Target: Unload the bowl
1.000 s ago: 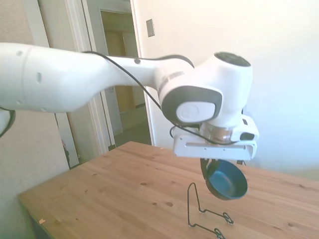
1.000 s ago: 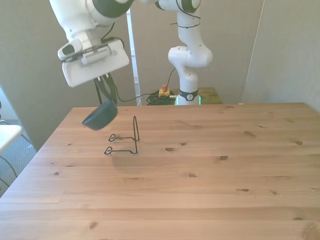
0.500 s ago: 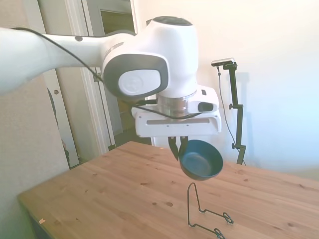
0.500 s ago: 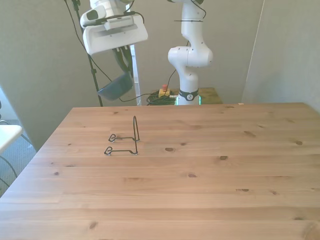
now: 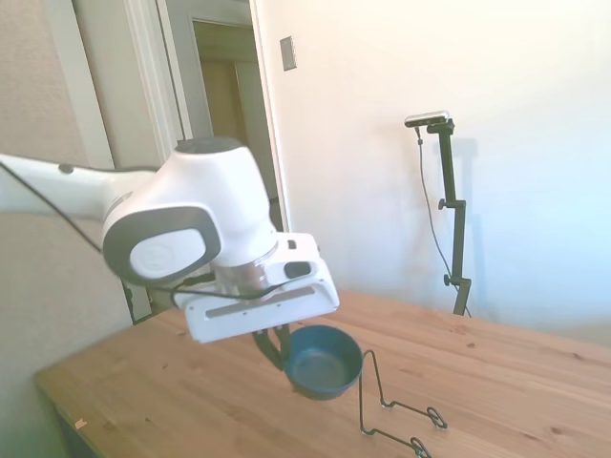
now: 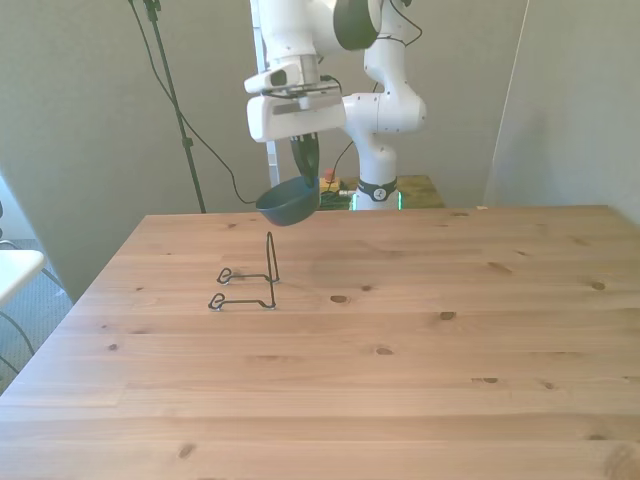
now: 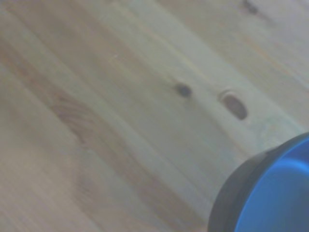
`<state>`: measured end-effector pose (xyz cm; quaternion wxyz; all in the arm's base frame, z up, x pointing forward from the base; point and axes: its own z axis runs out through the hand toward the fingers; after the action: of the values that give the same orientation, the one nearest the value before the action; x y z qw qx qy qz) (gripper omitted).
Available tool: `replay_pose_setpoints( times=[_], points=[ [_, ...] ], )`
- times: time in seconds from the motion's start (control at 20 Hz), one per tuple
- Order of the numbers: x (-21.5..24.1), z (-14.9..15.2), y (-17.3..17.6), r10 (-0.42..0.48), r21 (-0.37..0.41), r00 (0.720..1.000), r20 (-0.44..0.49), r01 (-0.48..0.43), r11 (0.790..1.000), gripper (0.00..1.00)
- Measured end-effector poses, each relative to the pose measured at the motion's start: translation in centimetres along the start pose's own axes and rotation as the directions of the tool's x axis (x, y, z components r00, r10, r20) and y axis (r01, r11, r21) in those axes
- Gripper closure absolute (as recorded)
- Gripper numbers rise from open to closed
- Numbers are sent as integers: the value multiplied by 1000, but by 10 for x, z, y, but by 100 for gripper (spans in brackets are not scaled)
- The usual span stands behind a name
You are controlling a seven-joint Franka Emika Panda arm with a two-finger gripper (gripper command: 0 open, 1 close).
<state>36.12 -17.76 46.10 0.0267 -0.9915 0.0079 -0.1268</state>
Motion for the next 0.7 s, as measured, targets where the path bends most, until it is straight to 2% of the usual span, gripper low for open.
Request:
replay_pose_setpoints(
  times=[0.1, 0.2, 0.7],
  points=[
    [-26, 28, -18, -6, -18, 1000, 22, 7, 1000, 100],
    [-37, 41, -24, 1, -30, 999, 34, 0, 1000, 100],
    [-22, 70, -23, 128, -90, 985, 112, -118, 989, 100]
  ],
)
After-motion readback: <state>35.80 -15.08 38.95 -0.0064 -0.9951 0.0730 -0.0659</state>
